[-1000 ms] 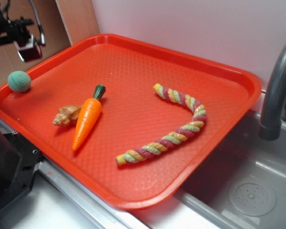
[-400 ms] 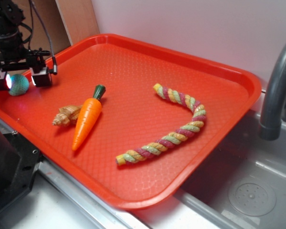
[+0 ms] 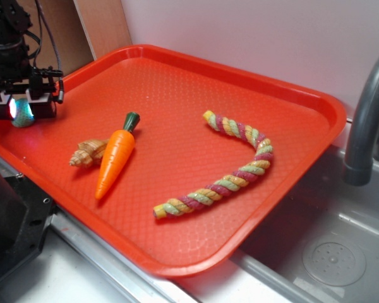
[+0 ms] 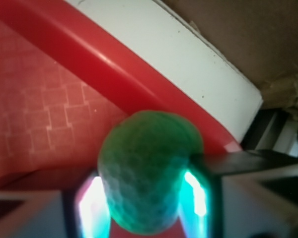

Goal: Grab the green ball.

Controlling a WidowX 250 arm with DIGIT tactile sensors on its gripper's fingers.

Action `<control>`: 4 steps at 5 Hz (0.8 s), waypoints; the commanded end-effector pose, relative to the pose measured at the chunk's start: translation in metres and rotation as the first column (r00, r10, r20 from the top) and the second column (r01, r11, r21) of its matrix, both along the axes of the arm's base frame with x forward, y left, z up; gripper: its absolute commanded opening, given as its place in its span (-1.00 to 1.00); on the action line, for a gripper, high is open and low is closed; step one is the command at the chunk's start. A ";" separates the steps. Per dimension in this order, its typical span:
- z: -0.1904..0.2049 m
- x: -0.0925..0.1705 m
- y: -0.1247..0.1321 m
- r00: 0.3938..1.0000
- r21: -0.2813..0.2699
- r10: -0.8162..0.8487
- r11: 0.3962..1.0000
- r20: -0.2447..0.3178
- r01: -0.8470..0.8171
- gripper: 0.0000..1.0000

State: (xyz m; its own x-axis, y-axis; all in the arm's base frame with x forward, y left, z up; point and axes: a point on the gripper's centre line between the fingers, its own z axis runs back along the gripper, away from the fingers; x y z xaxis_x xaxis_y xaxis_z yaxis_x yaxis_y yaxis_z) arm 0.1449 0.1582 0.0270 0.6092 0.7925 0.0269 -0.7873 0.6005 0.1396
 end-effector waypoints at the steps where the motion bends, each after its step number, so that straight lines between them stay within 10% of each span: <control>1: 0.104 -0.006 -0.054 0.943 0.077 -0.304 0.952 0.138 0.296 -1.00; 4: 0.157 0.017 -0.079 0.744 -0.055 -0.621 0.758 0.245 0.650 -1.00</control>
